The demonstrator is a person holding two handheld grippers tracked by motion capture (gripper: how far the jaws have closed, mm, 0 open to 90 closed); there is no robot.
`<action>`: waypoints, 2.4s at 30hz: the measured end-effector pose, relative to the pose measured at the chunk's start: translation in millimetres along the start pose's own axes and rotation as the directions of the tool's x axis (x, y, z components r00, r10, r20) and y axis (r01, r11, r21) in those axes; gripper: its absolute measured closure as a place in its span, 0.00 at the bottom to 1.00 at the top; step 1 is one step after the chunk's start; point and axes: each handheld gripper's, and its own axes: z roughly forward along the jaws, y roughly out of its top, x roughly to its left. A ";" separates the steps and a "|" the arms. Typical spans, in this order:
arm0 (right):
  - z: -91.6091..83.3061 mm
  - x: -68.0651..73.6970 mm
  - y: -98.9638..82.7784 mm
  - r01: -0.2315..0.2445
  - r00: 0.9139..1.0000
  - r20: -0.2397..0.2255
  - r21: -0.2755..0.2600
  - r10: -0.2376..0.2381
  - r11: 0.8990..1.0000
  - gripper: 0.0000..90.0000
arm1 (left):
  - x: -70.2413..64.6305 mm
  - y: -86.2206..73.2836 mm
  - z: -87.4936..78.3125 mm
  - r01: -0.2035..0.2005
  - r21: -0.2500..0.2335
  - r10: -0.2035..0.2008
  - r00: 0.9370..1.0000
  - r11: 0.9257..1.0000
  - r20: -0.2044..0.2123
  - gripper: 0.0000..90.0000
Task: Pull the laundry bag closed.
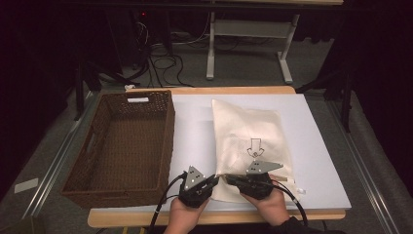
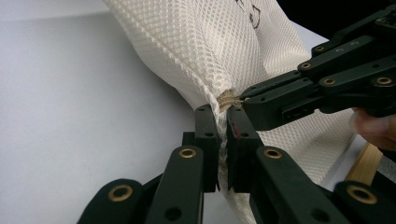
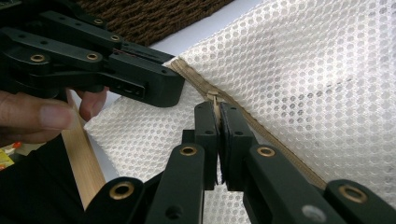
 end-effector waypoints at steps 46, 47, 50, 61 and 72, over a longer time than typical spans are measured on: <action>-12.5 -9.9 -8.1 0.023 0.997 0.075 0.042 -0.026 0.999 0.98 | 3.4 0.3 -6.1 -0.041 0.004 0.042 0.998 0.999 -0.052 0.95; -13.3 -10.4 -8.6 0.020 0.997 0.077 0.045 -0.023 0.999 0.98 | 4.0 0.3 -6.3 -0.038 0.005 0.038 0.998 0.999 -0.051 0.95; -15.8 -12.5 -10.0 0.018 0.997 0.077 0.045 -0.021 0.999 0.98 | 4.7 0.2 -6.2 -0.034 0.007 0.034 0.998 0.999 -0.053 0.95; -28.5 -17.8 -16.3 0.020 0.993 0.112 0.083 -0.029 0.996 0.98 | 8.9 -2.5 -3.5 -0.024 0.049 0.028 0.996 0.999 -0.081 0.94; -45.3 -25.3 -22.6 0.010 0.990 0.139 0.092 -0.022 0.996 0.98 | 10.0 -3.8 -1.3 -0.039 0.070 0.046 0.994 0.997 -0.096 0.94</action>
